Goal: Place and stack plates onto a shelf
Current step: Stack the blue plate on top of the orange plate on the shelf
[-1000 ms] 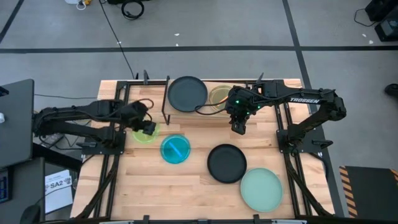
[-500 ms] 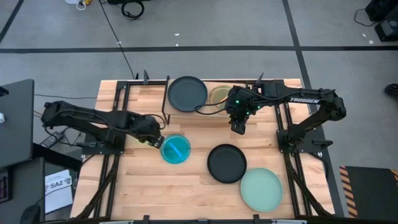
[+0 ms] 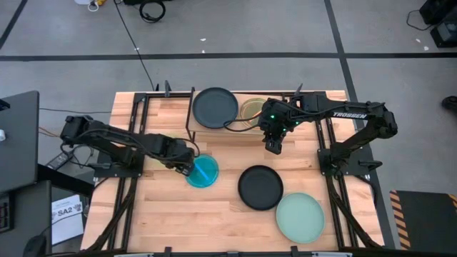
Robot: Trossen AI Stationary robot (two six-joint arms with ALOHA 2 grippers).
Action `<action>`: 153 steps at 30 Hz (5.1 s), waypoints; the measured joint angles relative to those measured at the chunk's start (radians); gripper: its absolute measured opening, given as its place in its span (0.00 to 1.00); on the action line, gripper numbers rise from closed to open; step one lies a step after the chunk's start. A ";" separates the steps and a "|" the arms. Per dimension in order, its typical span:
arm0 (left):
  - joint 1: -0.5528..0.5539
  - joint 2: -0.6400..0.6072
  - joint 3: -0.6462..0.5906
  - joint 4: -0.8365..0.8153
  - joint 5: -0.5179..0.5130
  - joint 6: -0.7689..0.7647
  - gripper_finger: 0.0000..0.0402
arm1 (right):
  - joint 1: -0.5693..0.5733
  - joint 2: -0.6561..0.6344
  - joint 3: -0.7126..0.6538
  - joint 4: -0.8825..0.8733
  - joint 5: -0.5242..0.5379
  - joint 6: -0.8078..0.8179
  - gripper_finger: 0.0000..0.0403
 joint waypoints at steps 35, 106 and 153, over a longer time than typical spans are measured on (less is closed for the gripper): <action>0.001 0.064 -0.275 0.481 0.028 -0.079 0.43 | 0.000 0.000 0.000 0.004 0.000 0.000 0.38; 0.011 0.069 -0.276 1.224 -0.067 -0.045 0.01 | 0.000 0.000 0.000 0.204 -0.008 0.165 0.38; 0.145 0.067 -0.275 1.511 -0.253 0.132 0.01 | 0.000 0.005 0.000 0.208 0.064 0.244 0.24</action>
